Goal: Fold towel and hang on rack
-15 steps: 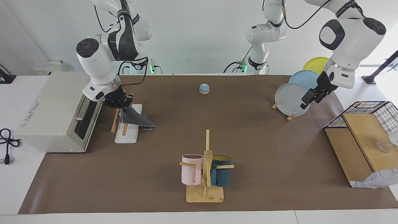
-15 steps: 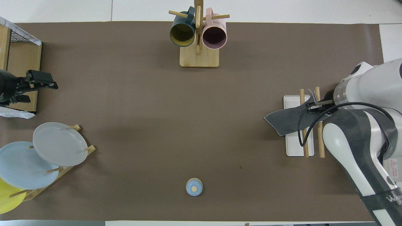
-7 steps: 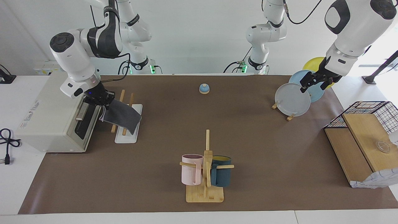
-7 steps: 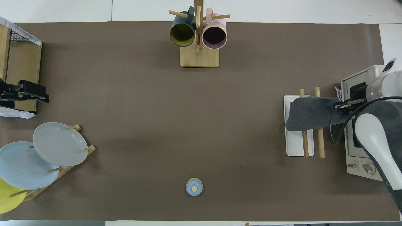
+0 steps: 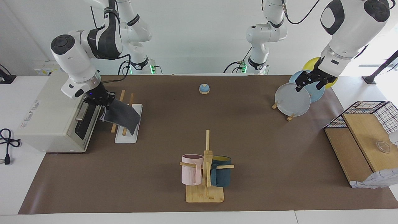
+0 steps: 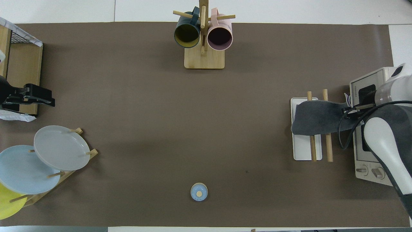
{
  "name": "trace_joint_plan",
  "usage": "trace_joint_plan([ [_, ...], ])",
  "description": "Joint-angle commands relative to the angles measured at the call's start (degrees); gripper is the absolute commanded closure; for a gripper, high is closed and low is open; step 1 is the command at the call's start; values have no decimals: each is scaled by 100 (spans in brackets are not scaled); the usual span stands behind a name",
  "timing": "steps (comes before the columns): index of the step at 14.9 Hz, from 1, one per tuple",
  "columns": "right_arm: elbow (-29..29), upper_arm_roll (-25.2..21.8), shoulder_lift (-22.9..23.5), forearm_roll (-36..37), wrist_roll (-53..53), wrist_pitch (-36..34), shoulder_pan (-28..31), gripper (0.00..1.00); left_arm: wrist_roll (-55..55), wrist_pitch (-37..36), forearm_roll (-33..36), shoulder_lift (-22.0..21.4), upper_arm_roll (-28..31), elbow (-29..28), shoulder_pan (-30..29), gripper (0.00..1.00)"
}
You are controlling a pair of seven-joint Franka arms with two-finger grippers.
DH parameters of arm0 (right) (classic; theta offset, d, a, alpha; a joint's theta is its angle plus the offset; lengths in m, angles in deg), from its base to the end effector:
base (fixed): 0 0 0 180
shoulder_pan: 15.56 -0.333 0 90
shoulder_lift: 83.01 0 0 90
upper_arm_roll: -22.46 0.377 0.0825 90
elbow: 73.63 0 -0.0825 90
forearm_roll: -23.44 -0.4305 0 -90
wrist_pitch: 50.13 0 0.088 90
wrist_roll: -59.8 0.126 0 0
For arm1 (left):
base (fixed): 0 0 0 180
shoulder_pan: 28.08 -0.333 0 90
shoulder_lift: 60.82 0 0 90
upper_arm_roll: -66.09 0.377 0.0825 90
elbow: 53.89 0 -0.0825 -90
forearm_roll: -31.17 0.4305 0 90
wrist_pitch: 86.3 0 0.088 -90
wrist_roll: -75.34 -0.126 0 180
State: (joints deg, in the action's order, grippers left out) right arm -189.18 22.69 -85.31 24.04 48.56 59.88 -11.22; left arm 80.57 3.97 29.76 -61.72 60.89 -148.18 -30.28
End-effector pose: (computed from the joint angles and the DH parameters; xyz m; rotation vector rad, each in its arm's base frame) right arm 0.5746 -0.0422 0.4881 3.1316 0.2012 -0.0900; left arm 0.5912 -0.0345 0.6375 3.1205 0.0620 -0.0875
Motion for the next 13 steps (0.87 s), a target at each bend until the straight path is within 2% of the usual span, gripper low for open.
trace_joint_plan([
  [1,-152,56,-149,90,-273,-50,216,100,-67,-159,79,55,89,148,158,0],
  [6,-266,56,-202,90,-292,-6,226,100,-5,-141,53,63,98,157,193,0],
  [7,-275,56,-202,90,-292,3,226,92,-5,-124,53,72,98,157,202,0],
  [8,-275,56,-210,90,-292,-15,226,83,-5,-98,53,72,98,157,202,0],
  [9,-275,56,-210,90,-292,-15,226,68,-5,-80,62,63,81,157,202,0],
  [10,-275,56,-202,90,-309,-15,226,50,-40,-89,71,55,72,148,194,0],
  [11,-249,56,-202,90,-309,-41,226,28,-49,-89,71,37,63,148,185,0],
  [12,-231,56,-202,90,-301,-67,226,15,-75,-71,71,11,54,139,167,0],
  [13,-222,56,-202,90,-309,-76,226,11,-84,-62,71,-7,54,113,141,0],
])
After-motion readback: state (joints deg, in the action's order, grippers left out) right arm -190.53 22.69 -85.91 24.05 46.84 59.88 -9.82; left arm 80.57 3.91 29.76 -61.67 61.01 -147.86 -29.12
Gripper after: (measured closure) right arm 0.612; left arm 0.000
